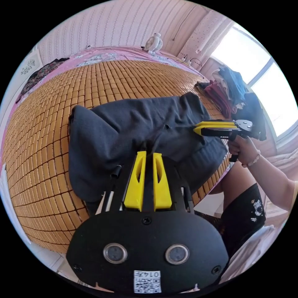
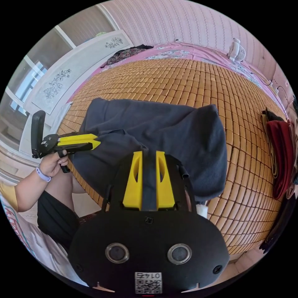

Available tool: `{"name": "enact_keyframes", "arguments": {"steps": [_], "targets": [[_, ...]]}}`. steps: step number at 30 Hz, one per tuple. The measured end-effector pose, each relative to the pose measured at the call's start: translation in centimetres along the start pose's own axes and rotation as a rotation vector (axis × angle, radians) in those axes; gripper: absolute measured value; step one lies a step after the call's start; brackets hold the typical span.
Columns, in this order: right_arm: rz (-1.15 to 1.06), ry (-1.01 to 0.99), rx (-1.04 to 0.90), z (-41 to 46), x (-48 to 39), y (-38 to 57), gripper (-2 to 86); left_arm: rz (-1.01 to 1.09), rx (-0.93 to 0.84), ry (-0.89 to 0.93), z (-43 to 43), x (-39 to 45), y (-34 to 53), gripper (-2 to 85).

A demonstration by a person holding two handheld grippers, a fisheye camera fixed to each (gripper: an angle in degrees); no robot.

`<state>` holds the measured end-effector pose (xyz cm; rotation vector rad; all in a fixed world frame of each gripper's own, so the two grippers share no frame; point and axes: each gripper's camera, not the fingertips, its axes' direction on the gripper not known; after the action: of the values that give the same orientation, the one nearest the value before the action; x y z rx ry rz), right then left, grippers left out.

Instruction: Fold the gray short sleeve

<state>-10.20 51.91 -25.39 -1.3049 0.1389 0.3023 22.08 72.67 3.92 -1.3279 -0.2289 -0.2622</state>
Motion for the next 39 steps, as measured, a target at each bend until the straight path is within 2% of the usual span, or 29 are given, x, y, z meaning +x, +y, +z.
{"name": "enact_keyframes", "arguments": {"steps": [4,7,10,15,18,20,22,27,32,35,39], "targets": [[-0.089,-0.134,0.065,-3.5,-0.2,3.1,0.7,0.096,0.05,0.051,-4.2,0.9,1.6,-0.5],[-0.19,-0.164,0.035,-5.6,-1.1,7.5,0.6,0.163,0.024,0.137,-6.9,1.8,4.4,-0.4],[-0.206,-0.13,-0.051,-5.4,-1.5,11.9,2.0,0.138,-0.016,0.143,-8.5,2.2,7.2,0.9],[-0.166,-0.039,-0.1,-5.3,-1.4,14.8,5.9,0.02,0.086,0.121,-11.4,-0.2,8.6,4.4],[-0.125,0.058,-0.03,-5.9,-0.4,12.7,7.3,-0.052,0.151,0.081,-12.6,-3.1,6.6,5.8],[0.001,0.193,0.114,-6.9,1.7,9.4,9.8,-0.092,0.242,0.037,-13.5,-5.6,4.4,7.3],[0.098,0.232,0.212,-7.3,3.9,6.7,10.7,-0.115,0.265,0.04,-13.4,-7.6,2.3,7.7],[0.27,0.075,0.217,-3.8,10.6,-1.4,10.8,-0.186,0.292,-0.038,-12.4,-11.4,-2.6,6.2],[0.441,-0.097,0.164,1.9,16.6,-6.2,8.1,-0.273,0.185,-0.051,-8.3,-14.4,-6.4,7.5],[0.42,-0.07,0.108,4.1,17.4,-6.7,3.6,-0.292,0.092,-0.031,-5.9,-15.5,-7.1,7.2],[0.451,-0.059,0.173,4.5,19.1,-4.7,2.2,-0.274,0.149,-0.028,-7.2,-16.0,-6.2,4.5]]}}
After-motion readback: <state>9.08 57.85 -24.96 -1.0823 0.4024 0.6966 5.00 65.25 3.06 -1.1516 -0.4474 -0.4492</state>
